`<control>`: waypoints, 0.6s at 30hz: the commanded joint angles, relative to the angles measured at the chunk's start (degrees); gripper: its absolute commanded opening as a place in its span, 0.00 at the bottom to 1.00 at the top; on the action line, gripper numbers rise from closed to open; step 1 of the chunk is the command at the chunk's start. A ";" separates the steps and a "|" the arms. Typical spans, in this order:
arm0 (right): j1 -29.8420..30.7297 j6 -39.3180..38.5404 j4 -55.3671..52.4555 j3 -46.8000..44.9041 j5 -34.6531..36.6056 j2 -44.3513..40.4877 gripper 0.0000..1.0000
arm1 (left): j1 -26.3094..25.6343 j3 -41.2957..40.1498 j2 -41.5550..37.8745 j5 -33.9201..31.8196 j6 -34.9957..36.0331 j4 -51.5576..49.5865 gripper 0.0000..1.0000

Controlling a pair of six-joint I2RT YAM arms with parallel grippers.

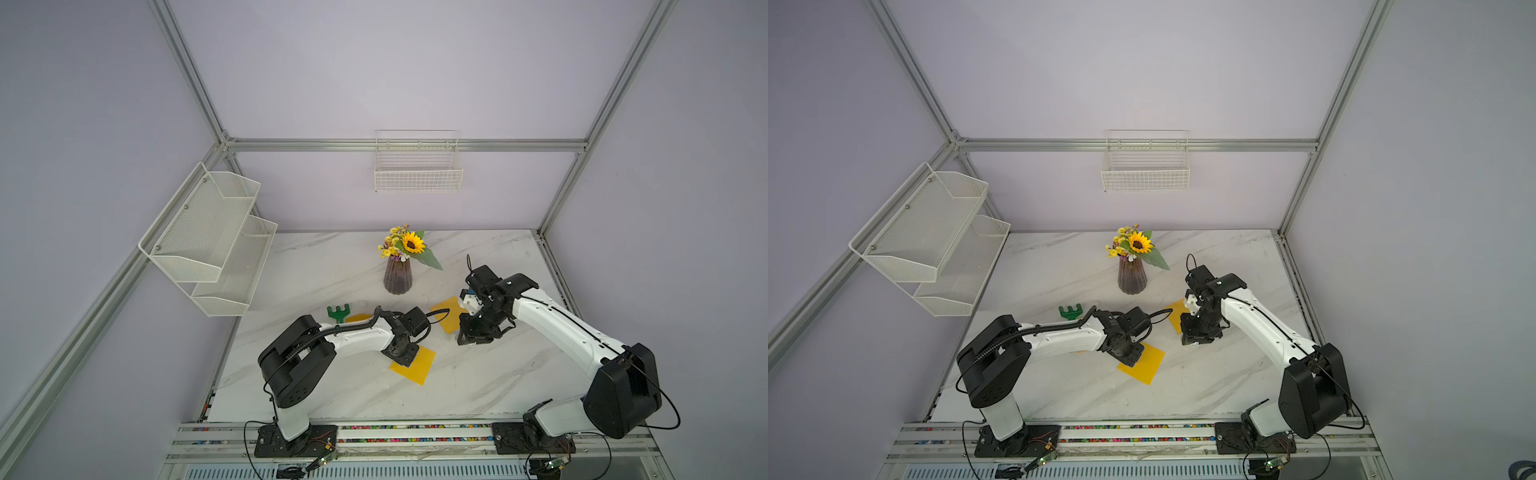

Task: Seal the envelope with a glue stick
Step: Seal the envelope at the center of the board.

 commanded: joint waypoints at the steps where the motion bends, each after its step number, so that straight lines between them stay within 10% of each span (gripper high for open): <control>1: -0.34 -0.62 -0.66 0.82 0.05 0.67 0.00 | -0.67 -2.58 3.51 0.21 -1.24 1.59 0.22; 18: -0.39 -0.82 -0.65 0.50 0.02 0.54 0.00 | -4.29 -1.60 10.08 -2.13 -4.86 0.44 0.28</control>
